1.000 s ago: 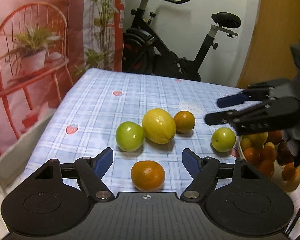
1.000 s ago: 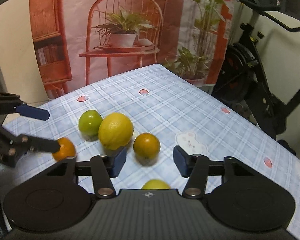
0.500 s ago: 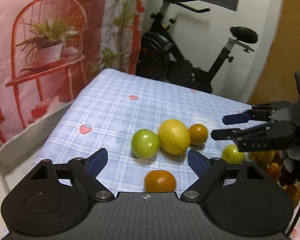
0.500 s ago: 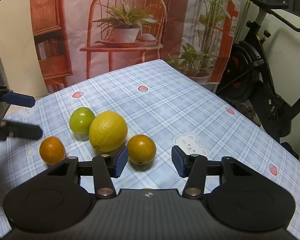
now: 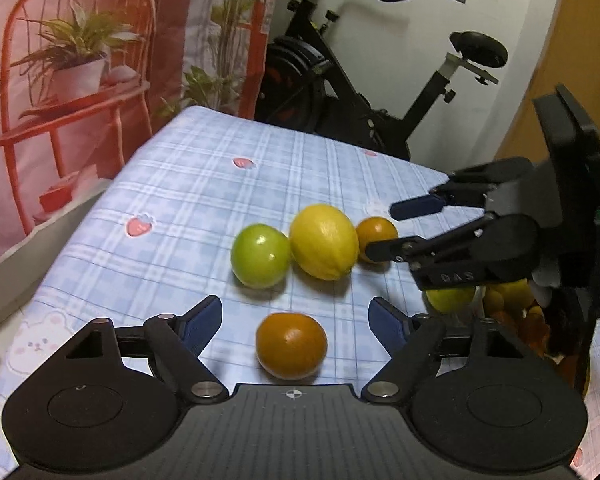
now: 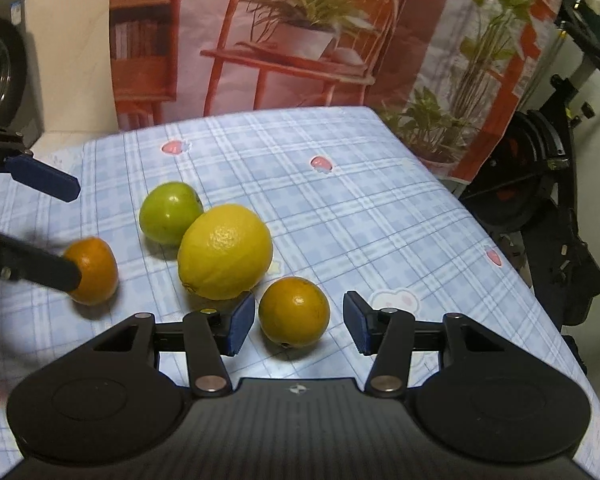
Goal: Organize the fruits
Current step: 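Close the left gripper on an orange while the right gripper closes on another orange, then carry both held oranges over the cream plate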
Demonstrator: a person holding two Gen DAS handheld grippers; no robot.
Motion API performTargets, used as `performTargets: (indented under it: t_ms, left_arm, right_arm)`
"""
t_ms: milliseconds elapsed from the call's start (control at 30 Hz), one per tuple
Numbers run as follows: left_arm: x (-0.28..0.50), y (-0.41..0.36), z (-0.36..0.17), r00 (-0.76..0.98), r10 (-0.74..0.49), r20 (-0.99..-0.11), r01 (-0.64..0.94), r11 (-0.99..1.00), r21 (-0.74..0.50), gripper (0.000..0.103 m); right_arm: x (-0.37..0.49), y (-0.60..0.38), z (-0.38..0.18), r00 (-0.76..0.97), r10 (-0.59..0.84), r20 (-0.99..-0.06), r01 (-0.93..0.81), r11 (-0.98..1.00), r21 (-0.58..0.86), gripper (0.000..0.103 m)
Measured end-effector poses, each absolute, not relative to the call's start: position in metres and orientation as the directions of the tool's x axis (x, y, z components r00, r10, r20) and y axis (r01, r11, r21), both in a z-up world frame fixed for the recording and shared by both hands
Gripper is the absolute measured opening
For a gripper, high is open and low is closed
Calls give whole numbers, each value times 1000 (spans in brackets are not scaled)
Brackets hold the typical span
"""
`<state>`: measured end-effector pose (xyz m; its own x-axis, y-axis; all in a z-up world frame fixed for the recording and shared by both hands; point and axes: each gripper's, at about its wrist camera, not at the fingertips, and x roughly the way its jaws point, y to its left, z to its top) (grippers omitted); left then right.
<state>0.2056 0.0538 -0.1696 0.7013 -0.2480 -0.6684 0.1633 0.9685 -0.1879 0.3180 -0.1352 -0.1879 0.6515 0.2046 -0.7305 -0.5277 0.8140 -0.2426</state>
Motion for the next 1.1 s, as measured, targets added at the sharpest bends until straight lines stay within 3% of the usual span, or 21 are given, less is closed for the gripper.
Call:
performTargets:
  t_ms: [133,267,533,733,1100]
  left_arm:
    - [210,55,-177,688,-257,-678,158,966,-206,80]
    - [214,55,-181,674,-262,-691,155,964,-215,70]
    - [218,52,-193,642,-268,-718,154,963,-222,70]
    - [219,55,-196,642,-255,-723,148,966,-210,47]
    - [213,55,-191,658,-259,-707,155,966,-209,47]
  right_arm:
    - [326,-136,-193,634,199,-747,-533,812,-237,51]
    - [329,-135,-197,624,197,-756,-537,811,-232,51]
    - [330,-134,-199,615,197,-764,-530,820,-216,46]
    - [327,-133,-200,621,187,-761,-521,824,-222,45]
    - [318,-136,-195,636,163,-754,-487,843,-228,45]
